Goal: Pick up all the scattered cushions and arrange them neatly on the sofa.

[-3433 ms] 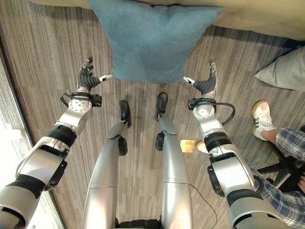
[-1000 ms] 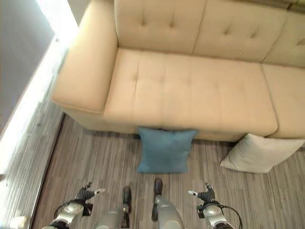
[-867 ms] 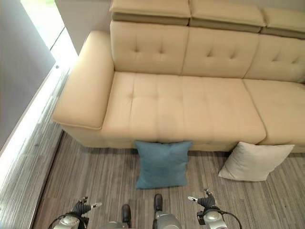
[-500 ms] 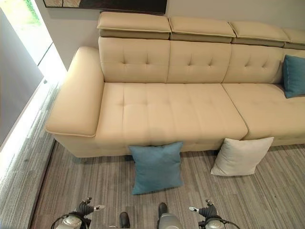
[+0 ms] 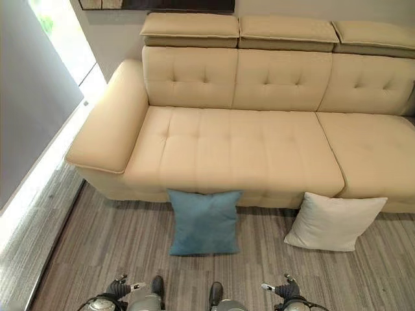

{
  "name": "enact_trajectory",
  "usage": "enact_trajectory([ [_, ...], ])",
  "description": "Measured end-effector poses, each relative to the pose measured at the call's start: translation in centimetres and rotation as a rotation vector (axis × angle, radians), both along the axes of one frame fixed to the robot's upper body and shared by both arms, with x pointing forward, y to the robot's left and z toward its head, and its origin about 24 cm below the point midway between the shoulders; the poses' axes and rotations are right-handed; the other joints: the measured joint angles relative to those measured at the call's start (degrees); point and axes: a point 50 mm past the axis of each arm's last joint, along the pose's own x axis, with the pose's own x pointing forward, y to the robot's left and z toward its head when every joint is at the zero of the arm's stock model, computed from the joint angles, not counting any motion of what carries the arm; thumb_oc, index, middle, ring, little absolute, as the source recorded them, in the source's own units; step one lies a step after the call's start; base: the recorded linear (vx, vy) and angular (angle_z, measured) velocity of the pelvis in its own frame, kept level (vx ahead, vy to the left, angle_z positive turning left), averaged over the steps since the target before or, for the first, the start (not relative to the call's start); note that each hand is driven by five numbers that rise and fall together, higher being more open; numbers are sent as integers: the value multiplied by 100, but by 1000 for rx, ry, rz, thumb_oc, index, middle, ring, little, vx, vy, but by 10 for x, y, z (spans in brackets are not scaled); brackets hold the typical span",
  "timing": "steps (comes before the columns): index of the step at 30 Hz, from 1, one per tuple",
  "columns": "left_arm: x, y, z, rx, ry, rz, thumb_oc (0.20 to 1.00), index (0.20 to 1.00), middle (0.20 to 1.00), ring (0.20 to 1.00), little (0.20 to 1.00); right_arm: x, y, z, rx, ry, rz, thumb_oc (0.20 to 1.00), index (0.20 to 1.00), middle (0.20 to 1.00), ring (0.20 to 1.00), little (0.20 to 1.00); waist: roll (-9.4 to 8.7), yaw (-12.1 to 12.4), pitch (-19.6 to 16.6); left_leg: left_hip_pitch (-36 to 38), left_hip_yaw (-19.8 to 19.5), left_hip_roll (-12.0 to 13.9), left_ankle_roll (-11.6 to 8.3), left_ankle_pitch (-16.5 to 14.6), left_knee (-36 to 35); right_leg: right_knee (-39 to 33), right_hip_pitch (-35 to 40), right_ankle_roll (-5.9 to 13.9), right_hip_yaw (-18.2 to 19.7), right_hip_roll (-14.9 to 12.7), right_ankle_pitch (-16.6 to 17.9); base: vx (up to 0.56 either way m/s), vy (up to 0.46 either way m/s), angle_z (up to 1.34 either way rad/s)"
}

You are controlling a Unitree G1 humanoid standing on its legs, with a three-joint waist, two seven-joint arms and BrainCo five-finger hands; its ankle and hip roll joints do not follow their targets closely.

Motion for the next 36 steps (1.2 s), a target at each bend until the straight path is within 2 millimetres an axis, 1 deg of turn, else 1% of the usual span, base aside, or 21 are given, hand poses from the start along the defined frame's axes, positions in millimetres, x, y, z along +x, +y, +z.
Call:
enact_trajectory([
  [1, 2, -2, 0, -3, -5, -2, 1000, 1000, 1000, 1000, 1000, -1, 0, 0, -1, 4, -3, 1000, 1000, 1000, 1000, 1000, 17, -49, -5, -17, 51, -92, 38, -14, -133, 14, -29, 0, -47, 19, -2, 45, 45, 20],
  [2, 2, -1, 0, -3, -4, -2, 1000, 1000, 1000, 1000, 1000, 0, 0, 0, 0, 2, -2, 1000, 1000, 1000, 1000, 1000, 76, -50, -29, 14, 39, -75, 143, -68, -227, 32, -65, 48, -50, 77, 28, 83, 59, 6],
  [3, 6, -1, 2, -1, -13, -3, 1000, 1000, 1000, 1000, 1000, 1, 2, 0, 5, -2, -1, 1000, 1000, 1000, 1000, 1000, 23, -41, 10, 86, 13, -122, 317, -150, -336, 32, -75, 72, -4, 92, 33, 197, 114, -13],
  [4, 3, 0, 1, 0, -5, -1, 1000, 1000, 1000, 1000, 1000, 5, 4, 0, 11, -10, -1, 1000, 1000, 1000, 1000, 1000, -31, -19, 15, 126, 27, -152, 392, -161, -403, 49, -105, 110, 86, 75, 25, 212, 123, -25],
  [6, 1, 1, 0, 1, 0, 3, 1000, 1000, 1000, 1000, 1000, 8, 9, -1, 25, -22, -5, 1000, 1000, 1000, 1000, 1000, -106, 25, 23, 310, 141, -221, 439, -190, -620, 96, -104, 190, 201, 5, -13, 147, 123, -31],
  [10, 6, 3, 2, 9, -12, 1, 1000, 1000, 1000, 1000, 1000, 13, 14, -1, 33, -27, 6, 1000, 1000, 1000, 1000, 1000, -120, 94, 36, 485, 488, -404, 688, -317, -739, 337, -283, 360, 518, -173, 21, 76, 140, -45],
  [12, 4, 8, 3, 21, -8, 3, 1000, 1000, 1000, 1000, 1000, 31, 18, 4, 31, -57, 44, 1000, 1000, 1000, 1000, 1000, -69, 102, 90, 508, 704, -285, 792, -346, -735, 1052, -702, 540, 556, -216, -55, 72, 102, -57],
  [13, 15, 13, 7, 35, -33, -5, 1000, 1000, 1000, 1000, 1000, 34, 20, 4, 33, -62, 53, 1000, 1000, 1000, 1000, 1000, -133, 96, 140, 556, 693, -396, 850, -425, -690, 1414, -834, 622, 551, -260, -61, 121, 90, -32],
  [15, 19, 19, 10, 54, -50, -12, 1000, 1000, 1000, 1000, 1000, 48, 23, 9, 38, -100, 69, 1000, 1000, 1000, 1000, 1000, -65, 121, 313, 682, 810, -284, 889, -469, -740, 2038, -1167, 835, 488, -372, -253, 115, 9, -19],
  [18, 14, 25, 10, 72, -35, -11, 1000, 1000, 1000, 1000, 1000, 54, 26, 12, 45, -126, 81, 1000, 1000, 1000, 1000, 1000, -126, 118, 320, 756, 829, -435, 876, -570, -741, 1685, -1268, 903, 400, -739, -263, 109, -19, 2],
  [19, 12, 27, 10, 76, -28, -9, 1000, 1000, 1000, 1000, 1000, 54, 26, 12, 48, -125, 82, 1000, 1000, 1000, 1000, 1000, -150, 107, 342, 816, 806, -470, 873, -605, -742, 1429, -1273, 952, 432, -787, -179, 175, -87, 10],
  [20, 1, 29, 7, 79, 0, -2, 1000, 1000, 1000, 1000, 1000, 53, 26, 11, 48, -123, 82, 1000, 1000, 1000, 1000, 1000, -199, 104, 297, 884, 816, -482, 823, -665, -745, 1032, -1245, 972, 494, -712, 10, 122, -100, 7],
  [22, -7, 31, 6, 84, 18, 5, 1000, 1000, 1000, 1000, 1000, 50, 25, 10, 47, -116, 80, 1000, 1000, 1000, 1000, 1000, -290, 92, 259, 915, 785, -541, 768, -703, -741, 699, -1241, 873, 530, -684, 325, 122, -158, 12],
  [23, -12, 29, 4, 77, 29, 7, 1000, 1000, 1000, 1000, 1000, 45, 23, 9, 42, -102, 75, 1000, 1000, 1000, 1000, 1000, -256, 97, 257, 948, 703, -503, 703, -709, -734, 577, -1114, 660, 545, -606, 570, 92, -183, 19],
  [24, -13, 25, 2, 67, 32, 7, 1000, 1000, 1000, 1000, 1000, 42, 21, 8, 37, -95, 78, 1000, 1000, 1000, 1000, 1000, -162, 105, 244, 959, 638, -402, 635, -729, -690, 373, -961, 565, 525, -477, 638, 62, -146, 11],
  [26, -13, 20, 1, 55, 31, 7, 1000, 1000, 1000, 1000, 1000, 43, 20, 9, 32, -97, 83, 1000, 1000, 1000, 1000, 1000, -90, 127, 216, 938, 516, -233, 583, -762, -577, 33, -728, 415, 465, -296, 742, 67, -189, 9],
  [28, -2, 14, 3, 40, 1, -1, 1000, 1000, 1000, 1000, 1000, 45, 17, 11, 20, -108, 88, 1000, 1000, 1000, 1000, 1000, -60, 96, 218, 872, 259, -96, 535, -769, -401, 32, -638, 320, 371, -186, 657, 71, -256, 27],
  [30, 12, 12, 6, 37, -36, -12, 1000, 1000, 1000, 1000, 1000, 46, 16, 12, 20, -118, 86, 1000, 1000, 1000, 1000, 1000, -71, 59, 220, 603, 33, 8, 299, -763, -66, 32, -581, 293, 222, -112, 544, 27, -199, 57],
  [32, 31, 9, 13, 34, -88, -26, 1000, 1000, 1000, 1000, 1000, 43, 16, 11, 22, -115, 81, 1000, 1000, 1000, 1000, 1000, -181, 63, 258, 190, -175, -15, 152, -729, 579, 32, -552, 262, 25, -171, 427, -9, -130, 72],
  [34, 31, 9, 13, 32, -97, -28, 1000, 1000, 1000, 1000, 1000, 50, 16, 14, 22, -135, 78, 1000, 1000, 1000, 1000, 1000, -181, 114, 282, -34, -202, 57, 46, -700, 1012, 50, -547, 86, 0, -80, 364, -2, -137, 17],
  [36, 35, 10, 15, 35, -105, -29, 1000, 1000, 1000, 1000, 1000, 57, 18, 17, 24, -168, 85, 1000, 1000, 1000, 1000, 1000, -250, 114, 421, -451, -406, 76, -219, -503, 1669, 43, -549, -59, 1, -51, 279, 51, -95, 19],
])
